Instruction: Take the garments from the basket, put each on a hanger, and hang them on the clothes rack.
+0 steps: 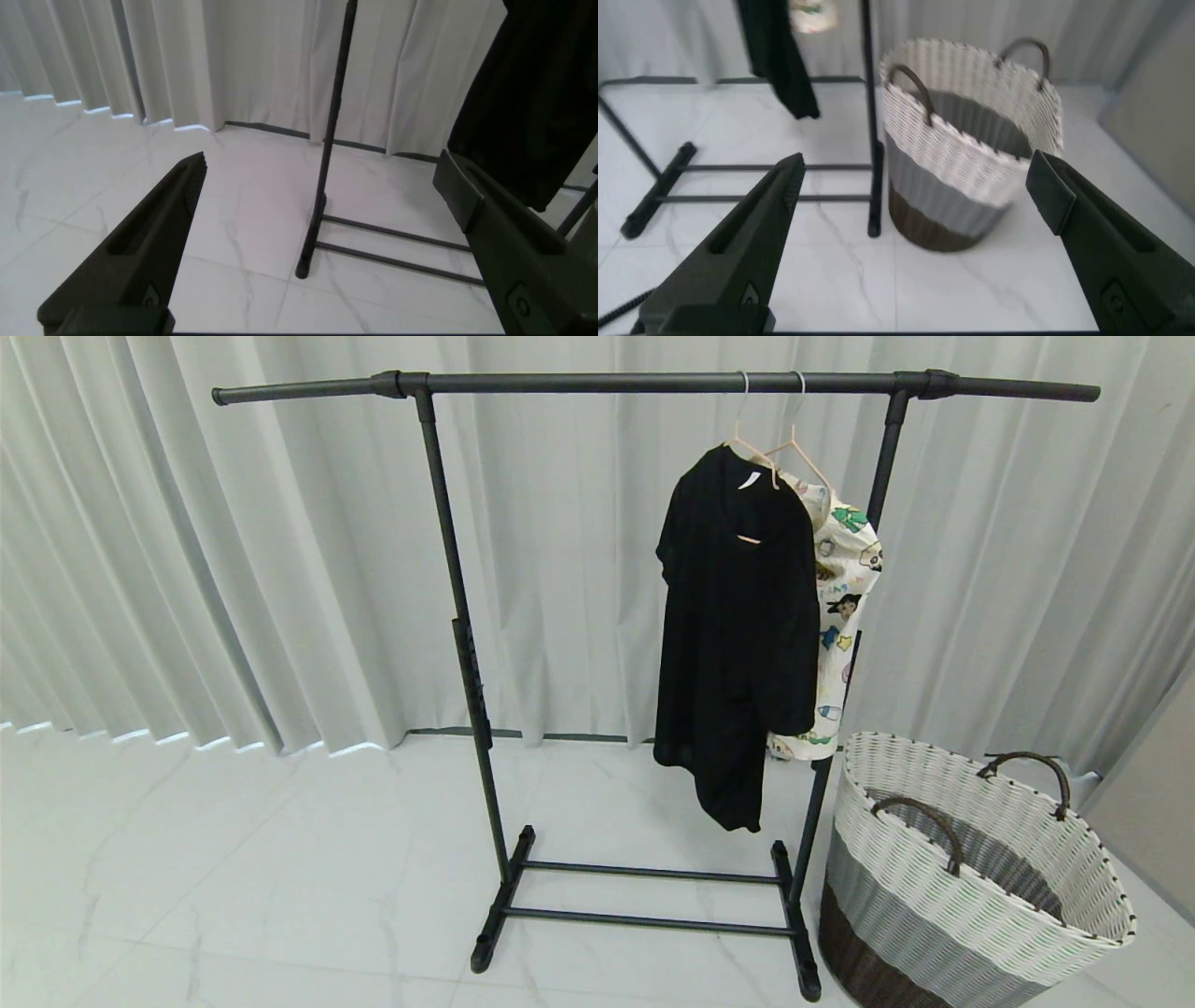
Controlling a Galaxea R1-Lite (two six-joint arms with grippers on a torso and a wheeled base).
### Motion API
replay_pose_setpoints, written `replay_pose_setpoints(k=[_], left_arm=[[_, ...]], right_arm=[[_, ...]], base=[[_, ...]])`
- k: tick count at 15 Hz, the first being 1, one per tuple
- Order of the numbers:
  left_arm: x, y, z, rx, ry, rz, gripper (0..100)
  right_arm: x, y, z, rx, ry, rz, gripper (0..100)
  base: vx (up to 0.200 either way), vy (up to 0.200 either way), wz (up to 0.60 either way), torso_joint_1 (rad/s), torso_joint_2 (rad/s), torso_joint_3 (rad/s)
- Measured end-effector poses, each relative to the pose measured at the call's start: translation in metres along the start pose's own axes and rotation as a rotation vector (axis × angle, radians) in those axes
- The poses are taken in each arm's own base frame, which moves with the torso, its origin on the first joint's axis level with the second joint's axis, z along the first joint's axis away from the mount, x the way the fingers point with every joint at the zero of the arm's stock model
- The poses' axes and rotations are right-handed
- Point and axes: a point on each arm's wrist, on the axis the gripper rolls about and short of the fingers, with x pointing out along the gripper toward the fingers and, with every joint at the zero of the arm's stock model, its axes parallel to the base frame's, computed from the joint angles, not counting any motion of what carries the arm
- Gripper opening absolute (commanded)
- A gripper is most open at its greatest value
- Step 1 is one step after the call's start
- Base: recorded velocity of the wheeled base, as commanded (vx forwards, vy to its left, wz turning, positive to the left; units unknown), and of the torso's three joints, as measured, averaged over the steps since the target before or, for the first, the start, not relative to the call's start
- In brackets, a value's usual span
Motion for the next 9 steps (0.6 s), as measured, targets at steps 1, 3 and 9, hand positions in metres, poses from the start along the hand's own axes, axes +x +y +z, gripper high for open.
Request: replay_pose_setpoints(k=[1,3,9], left_arm=[[0.0000,0.0000,0.0000,0.000,0.000,0.000,100],[0.0000,0.0000,0.0000,0.000,0.000,0.000,100],[0.0000,0.0000,0.0000,0.000,0.000,0.000,100]], right_arm=[[0.0004,0.0004,0.0001,-0.008,0.006,-0.016,100],[0.0019,0.0020,0.0005,-0.009,0.032,-0.113,100],[-0.0019,0.0033,-0.0013,-0.045,-0.013,-0.124,100]], base=[[0.000,0.000,0.00,0.000,0.00,0.000],[0.000,0.000,0.00,0.000,0.00,0.000],[0.000,0.000,0.00,0.000,0.00,0.000]])
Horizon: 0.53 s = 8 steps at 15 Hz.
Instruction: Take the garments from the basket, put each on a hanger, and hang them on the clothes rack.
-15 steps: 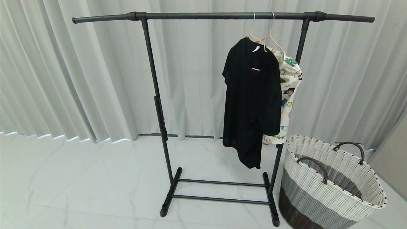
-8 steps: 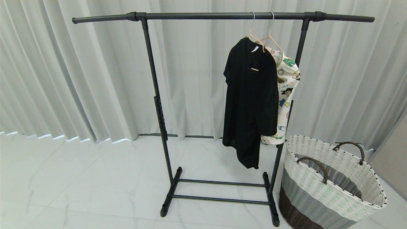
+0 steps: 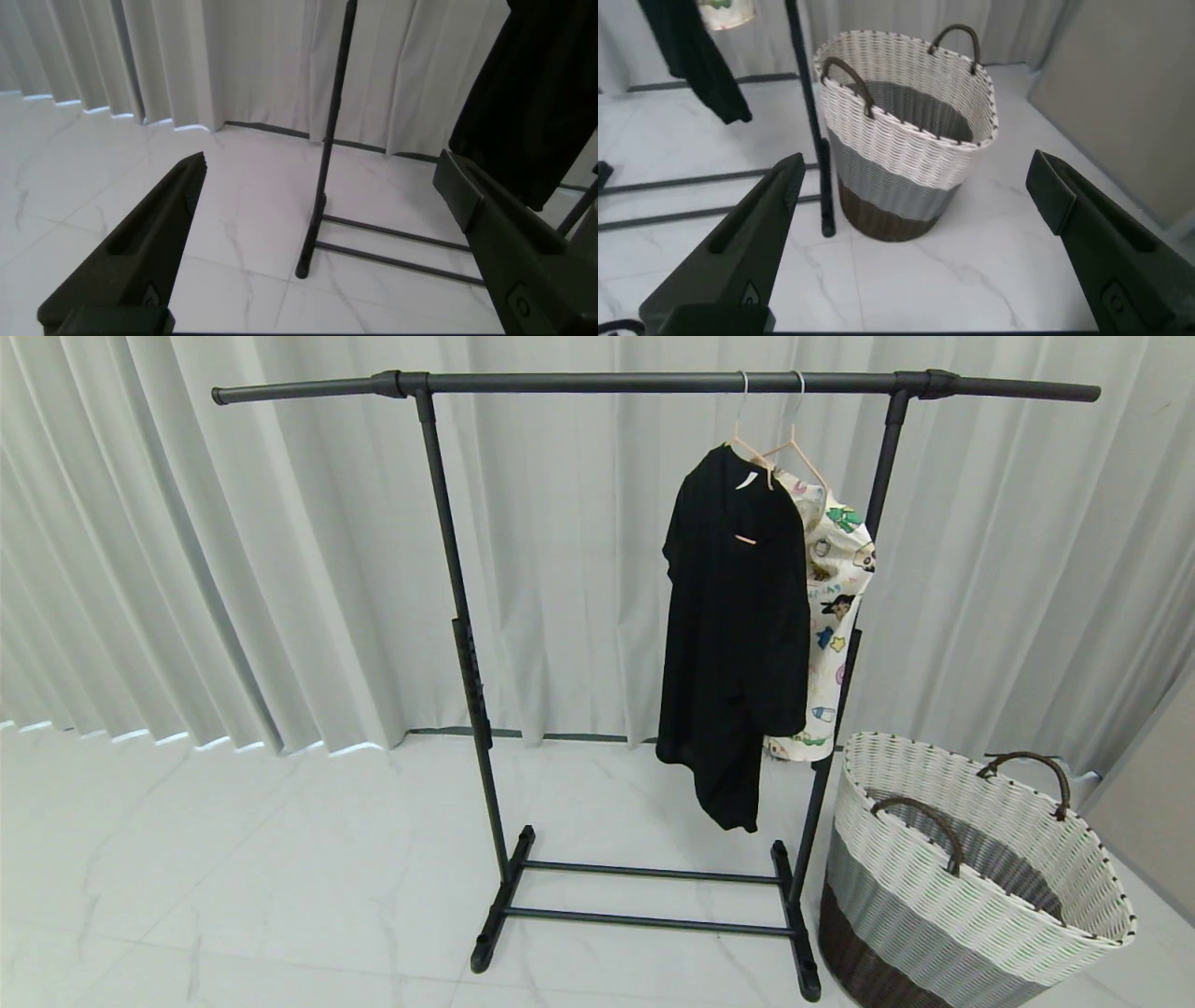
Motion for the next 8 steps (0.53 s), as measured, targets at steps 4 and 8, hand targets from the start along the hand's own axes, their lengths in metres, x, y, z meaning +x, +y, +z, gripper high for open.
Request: replay_pose_setpoints(k=[4,8], left_arm=[[0.0000,0.0000,0.0000,0.000,0.000,0.000,100],[0.0000,0.0000,0.0000,0.000,0.000,0.000,100]], right_arm=[[-0.0042,-0.0008,-0.0019,0.011,-0.061,0.044,100],[-0.0053,-0.0010,-0.0019,0.040,-0.074,0.045,100]], base=[[0.000,0.000,0.00,0.000,0.00,0.000],[0.000,0.000,0.00,0.000,0.00,0.000]])
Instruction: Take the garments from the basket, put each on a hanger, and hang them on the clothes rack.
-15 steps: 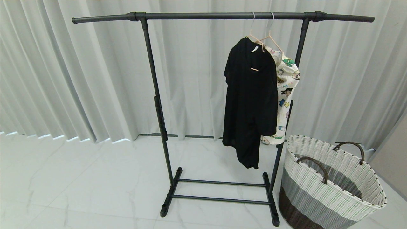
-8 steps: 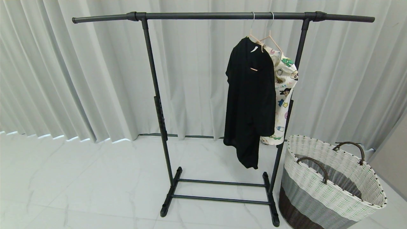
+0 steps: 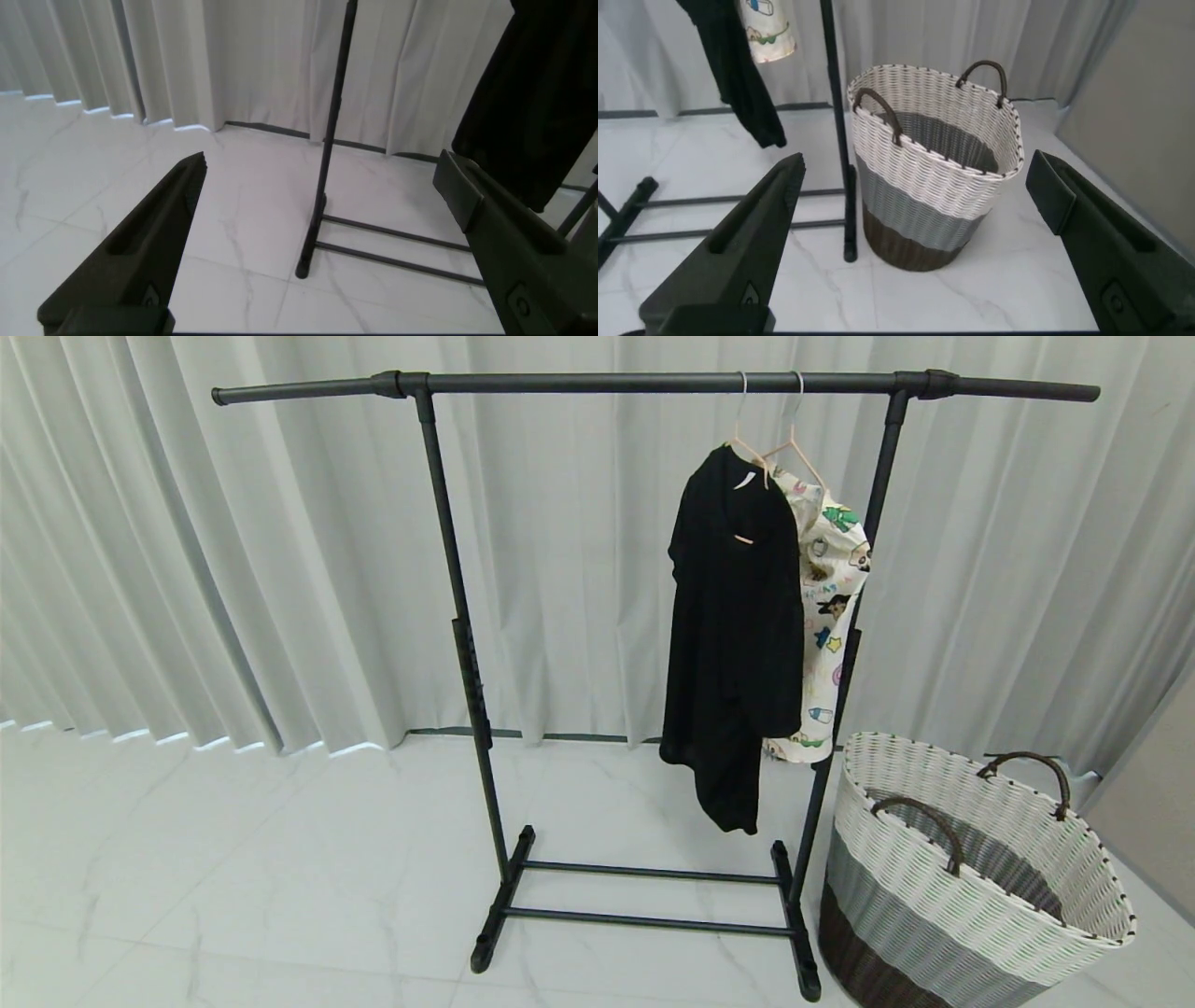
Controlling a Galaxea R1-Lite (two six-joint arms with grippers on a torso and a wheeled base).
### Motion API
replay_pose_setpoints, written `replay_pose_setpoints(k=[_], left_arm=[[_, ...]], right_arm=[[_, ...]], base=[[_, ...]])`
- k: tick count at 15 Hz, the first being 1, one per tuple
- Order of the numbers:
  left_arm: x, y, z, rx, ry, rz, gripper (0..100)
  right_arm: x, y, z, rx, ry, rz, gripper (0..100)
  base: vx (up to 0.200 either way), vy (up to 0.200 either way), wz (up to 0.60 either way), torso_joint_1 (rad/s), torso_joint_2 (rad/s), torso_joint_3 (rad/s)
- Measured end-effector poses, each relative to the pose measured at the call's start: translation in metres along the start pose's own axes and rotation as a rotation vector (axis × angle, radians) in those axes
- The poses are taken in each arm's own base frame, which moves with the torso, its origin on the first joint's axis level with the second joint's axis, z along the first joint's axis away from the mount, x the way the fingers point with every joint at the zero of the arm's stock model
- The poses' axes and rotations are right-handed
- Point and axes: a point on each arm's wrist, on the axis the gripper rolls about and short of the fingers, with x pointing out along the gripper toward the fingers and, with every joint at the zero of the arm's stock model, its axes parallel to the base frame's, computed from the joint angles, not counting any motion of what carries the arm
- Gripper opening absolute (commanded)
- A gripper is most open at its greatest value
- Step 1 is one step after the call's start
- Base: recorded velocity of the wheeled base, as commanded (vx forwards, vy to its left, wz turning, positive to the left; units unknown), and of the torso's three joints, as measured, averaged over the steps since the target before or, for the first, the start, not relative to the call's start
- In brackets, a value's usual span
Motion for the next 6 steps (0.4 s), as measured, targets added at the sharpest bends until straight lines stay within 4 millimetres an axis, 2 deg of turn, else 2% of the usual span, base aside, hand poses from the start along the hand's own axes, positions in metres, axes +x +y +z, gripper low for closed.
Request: replay_pose_setpoints(k=[6], left_arm=[[0.0000,0.0000,0.0000,0.000,0.000,0.000,100]], right_arm=[[-0.0001,0.0000,-0.0001,-0.001,-0.001,-0.001,100]], base=[[0.000,0.000,0.00,0.000,0.00,0.000]])
